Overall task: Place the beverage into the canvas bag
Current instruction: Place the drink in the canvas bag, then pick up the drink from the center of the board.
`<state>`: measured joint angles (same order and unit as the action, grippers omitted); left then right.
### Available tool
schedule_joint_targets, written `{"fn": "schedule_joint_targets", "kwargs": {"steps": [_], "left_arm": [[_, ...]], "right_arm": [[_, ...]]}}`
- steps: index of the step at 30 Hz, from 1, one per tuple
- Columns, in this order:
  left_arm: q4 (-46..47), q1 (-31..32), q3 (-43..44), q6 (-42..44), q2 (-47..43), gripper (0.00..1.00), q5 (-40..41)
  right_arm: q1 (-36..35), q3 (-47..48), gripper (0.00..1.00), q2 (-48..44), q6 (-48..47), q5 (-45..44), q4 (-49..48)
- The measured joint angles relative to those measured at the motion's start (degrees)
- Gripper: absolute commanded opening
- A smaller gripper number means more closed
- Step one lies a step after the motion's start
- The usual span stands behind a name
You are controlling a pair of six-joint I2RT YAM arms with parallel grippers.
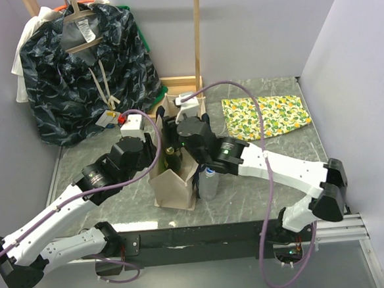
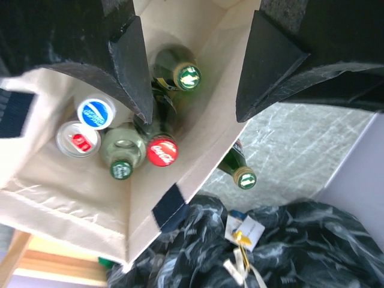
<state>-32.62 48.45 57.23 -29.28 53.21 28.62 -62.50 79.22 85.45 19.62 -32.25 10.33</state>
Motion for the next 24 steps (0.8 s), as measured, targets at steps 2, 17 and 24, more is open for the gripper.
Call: {"fn": "schedule_joint_targets", "kwargs": {"steps": [2, 17, 24], "left_arm": [[0.0, 0.0, 0.0, 0.1, 0.0, 0.43, 0.1], [0.2, 0.0, 0.0, 0.1, 0.0, 0.58, 1.2], [0.2, 0.0, 0.0, 0.1, -1.2, 0.65, 1.7]], "right_arm": [[0.0, -1.0, 0.66, -2.0, -0.1, -0.2, 0.0], [0.0, -12.7, 0.74, -19.5, -1.5, -4.0, 1.2], [0.0, -16.0, 0.76, -24.9, -1.7, -5.9, 2.4]]}}
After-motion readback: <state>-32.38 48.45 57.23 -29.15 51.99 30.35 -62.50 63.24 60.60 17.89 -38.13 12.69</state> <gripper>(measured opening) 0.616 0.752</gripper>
